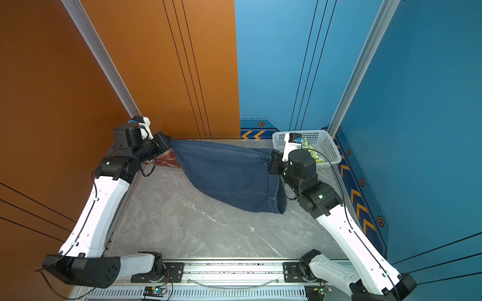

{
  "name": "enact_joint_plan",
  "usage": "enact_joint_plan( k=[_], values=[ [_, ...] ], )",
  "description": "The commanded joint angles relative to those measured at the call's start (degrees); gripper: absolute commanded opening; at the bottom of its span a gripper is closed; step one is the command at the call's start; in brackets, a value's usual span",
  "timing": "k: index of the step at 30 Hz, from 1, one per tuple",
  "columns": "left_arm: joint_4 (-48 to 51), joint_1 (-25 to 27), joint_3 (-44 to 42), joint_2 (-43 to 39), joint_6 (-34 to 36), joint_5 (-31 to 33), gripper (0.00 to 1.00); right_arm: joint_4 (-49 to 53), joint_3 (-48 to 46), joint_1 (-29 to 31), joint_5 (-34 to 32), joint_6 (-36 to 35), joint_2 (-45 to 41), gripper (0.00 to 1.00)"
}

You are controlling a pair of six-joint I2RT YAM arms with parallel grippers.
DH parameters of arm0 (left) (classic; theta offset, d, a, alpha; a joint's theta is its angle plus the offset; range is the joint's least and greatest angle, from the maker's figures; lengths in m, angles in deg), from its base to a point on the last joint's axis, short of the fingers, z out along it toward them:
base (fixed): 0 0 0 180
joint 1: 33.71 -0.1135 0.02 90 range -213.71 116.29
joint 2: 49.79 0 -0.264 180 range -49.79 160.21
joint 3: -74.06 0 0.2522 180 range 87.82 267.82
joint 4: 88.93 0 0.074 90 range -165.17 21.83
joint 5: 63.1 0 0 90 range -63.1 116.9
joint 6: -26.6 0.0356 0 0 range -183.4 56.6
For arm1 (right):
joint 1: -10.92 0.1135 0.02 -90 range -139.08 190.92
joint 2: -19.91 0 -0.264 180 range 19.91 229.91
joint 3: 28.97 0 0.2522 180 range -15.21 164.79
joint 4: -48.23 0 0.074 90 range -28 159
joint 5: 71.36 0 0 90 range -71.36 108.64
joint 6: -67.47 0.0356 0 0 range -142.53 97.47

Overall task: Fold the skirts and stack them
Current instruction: 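Lay the denim skirt flat on the table with both grippers, pulling toward the robot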

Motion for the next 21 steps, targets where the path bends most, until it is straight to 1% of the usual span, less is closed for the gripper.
enact_joint_plan(
  k=[1,4,6,8,9,11,12,14,16,17,18,19,21],
  values=[
    [1.8,-3.4,6.8,7.2,1.4,-2.4,0.0,-6.9,6.7,-4.3,6.6,0.7,7.7,0.0],
    [4.4,-5.4,16.2,13.2,1.4,-4.9,0.0,-7.3,16.2,-5.6,10.4,0.5,15.9,0.0],
    [6.8,-6.1,22.5,15.6,1.8,-5.6,0.0,-6.8,21.8,-6.1,12.8,1.1,19.5,0.0],
    [9.2,-6.6,27.6,16.6,2.4,-5.7,0.0,-6.6,25.3,-6.4,14.5,1.4,21.2,0.0],
    [10.0,-6.8,28.7,16.5,2.5,-6.0,0.0,-6.4,26.2,-6.5,15.1,1.5,21.3,0.0],
    [10.2,-7.0,27.1,14.5,2.6,-6.3,0.0,-6.5,25.5,-6.5,15.9,1.6,20.3,0.0],
    [10.3,-6.9,24.5,12.5,2.7,-6.2,0.0,-6.7,23.6,-6.5,16.3,1.7,19.2,0.0],
    [9.6,-6.7,16.3,7.5,2.7,-5.7,0.0,-7.7,17.4,-6.4,17.4,2.1,16.0,0.0],
    [7.6,-6.4,3.8,0.6,2.6,-4.8,0.0,-9.3,8.1,-6.1,18.3,2.4,11.4,0.0],
    [6.1,-6.0,-4.0,-3.7,2.2,-3.7,0.0,-10.6,1.9,-5.8,19.0,2.4,8.8,0.01],
    [4.6,-5.7,-11.9,-7.9,1.6,-3.1,0.0,-11.6,-4.4,-5.5,19.9,2.3,6.0,0.08],
    [4.2,-5.5,-18.6,-11.2,0.9,-1.9,0.0,-12.0,-9.6,-5.2,20.2,2.3,3.8,0.18],
    [2.1,-4.8,-35.0,-18.4,-1.9,0.2,0.0,-11.7,-20.7,-3.7,19.9,2.3,-0.6,0.59]
  ],
)
